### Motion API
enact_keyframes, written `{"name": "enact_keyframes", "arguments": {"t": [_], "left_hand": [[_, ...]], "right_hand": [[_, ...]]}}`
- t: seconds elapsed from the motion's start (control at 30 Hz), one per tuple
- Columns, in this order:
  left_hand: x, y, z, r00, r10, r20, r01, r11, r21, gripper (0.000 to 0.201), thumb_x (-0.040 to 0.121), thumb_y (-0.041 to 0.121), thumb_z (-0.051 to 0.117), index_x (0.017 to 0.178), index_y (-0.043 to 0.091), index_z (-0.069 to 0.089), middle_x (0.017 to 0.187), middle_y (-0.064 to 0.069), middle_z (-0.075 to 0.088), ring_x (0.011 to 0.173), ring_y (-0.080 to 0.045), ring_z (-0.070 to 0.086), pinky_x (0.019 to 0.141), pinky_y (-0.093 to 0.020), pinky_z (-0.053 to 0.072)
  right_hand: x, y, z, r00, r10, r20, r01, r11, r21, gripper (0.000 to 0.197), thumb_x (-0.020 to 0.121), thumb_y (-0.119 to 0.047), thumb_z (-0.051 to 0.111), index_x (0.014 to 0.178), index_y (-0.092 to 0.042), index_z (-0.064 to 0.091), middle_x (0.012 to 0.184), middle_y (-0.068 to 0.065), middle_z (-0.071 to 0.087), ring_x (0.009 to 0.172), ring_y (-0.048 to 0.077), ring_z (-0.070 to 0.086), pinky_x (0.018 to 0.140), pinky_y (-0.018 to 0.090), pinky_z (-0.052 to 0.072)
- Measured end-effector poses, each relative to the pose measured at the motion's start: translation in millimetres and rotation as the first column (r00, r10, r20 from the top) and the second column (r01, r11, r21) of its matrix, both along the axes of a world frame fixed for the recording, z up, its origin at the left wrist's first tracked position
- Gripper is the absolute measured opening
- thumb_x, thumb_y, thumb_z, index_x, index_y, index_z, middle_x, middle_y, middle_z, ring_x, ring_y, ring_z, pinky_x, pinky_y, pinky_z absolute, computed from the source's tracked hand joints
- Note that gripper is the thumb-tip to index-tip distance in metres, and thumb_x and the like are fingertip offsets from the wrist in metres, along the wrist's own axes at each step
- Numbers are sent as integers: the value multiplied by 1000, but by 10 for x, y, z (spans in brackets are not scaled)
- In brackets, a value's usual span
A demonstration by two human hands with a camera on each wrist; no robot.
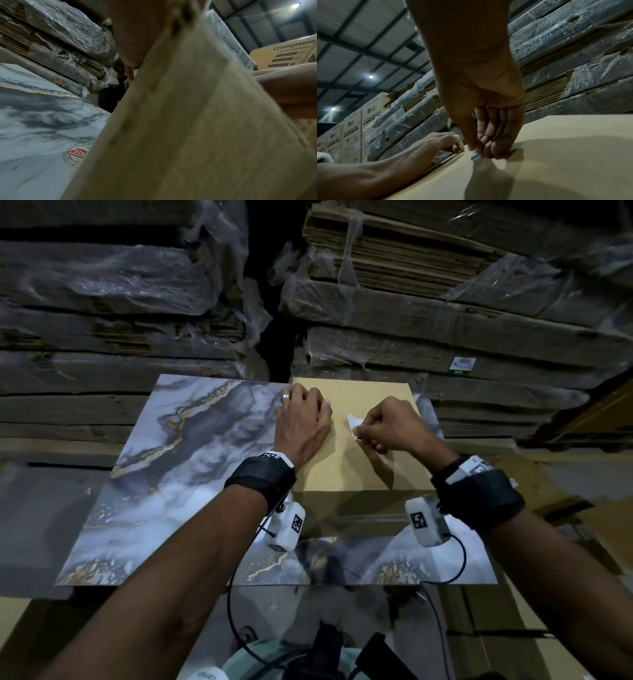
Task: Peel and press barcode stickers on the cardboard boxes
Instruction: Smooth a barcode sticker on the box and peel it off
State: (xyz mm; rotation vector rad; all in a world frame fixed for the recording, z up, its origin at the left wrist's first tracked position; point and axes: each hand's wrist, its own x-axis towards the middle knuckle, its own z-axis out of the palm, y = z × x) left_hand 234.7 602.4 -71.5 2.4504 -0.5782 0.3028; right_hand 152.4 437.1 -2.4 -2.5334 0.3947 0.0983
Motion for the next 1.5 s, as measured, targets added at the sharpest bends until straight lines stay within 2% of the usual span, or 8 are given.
{"name": "enact_keyframes", "arguments": {"t": [0.2,0.33,0.57,0.77,0.93,1.2,1.3,1.5], "left_hand": [[2,-2,14,1000,9,15,-10,999,32,33,97,42,42,99,14,59,109,-8,53,112,-28,44,87,-48,47],[4,-7,15,1000,13,8,-13,999,35,32,97,42,42,99,14,59,109,-8,53,112,-28,44,88,-48,47],[-13,-4,29,1000,1,1,-1,1000,21,31,98,40,44,100,12,59,110,-10,53,115,-30,43,88,-48,46],[-15,0,29,1000,-2,11,2,1000,17,31,98,40,44,99,13,59,109,-10,53,113,-29,43,88,-48,46],[-15,6,30,1000,-8,10,7,1000,20,34,97,42,42,101,13,60,110,-9,53,112,-28,43,89,-49,46],[-12,9,29,1000,-2,4,2,1000,22,35,97,42,40,102,13,60,111,-9,53,112,-28,43,90,-49,46],[-8,-3,18,1000,0,2,0,1000,19,35,98,42,40,101,14,60,111,-9,53,112,-28,43,90,-47,45],[-7,-1,19,1000,-7,1,7,1000,9,33,98,41,41,99,14,60,109,-9,53,111,-29,43,89,-48,45]], "right_hand": [[122,-63,163,994,86,-68,-90,994,-57,17,90,-24,79,77,-12,78,70,2,76,62,10,73,58,25,60],[207,-78,253,987,119,-110,-131,986,-107,18,91,-23,78,82,-7,76,77,7,76,73,18,75,69,33,64],[270,-72,401,975,196,-105,-211,965,-158,16,88,-17,81,78,-7,72,75,10,74,70,19,75,59,30,62],[231,-113,361,995,77,57,-75,997,-36,33,97,-36,69,86,-5,73,76,9,75,66,18,74,62,34,64],[266,17,146,997,43,68,-29,980,-199,42,76,-57,83,82,-19,67,74,-1,67,69,14,64,60,31,46],[159,25,-6,979,-63,192,66,998,-11,30,82,-14,82,106,-20,65,70,-2,71,58,9,69,43,15,46],[0,32,-120,955,-87,283,73,995,61,29,84,-13,77,109,-20,64,70,-3,72,63,8,71,56,29,60],[-197,113,-263,901,-45,431,43,999,13,30,86,-15,70,115,-22,61,66,-8,68,66,4,65,66,28,55]]}}
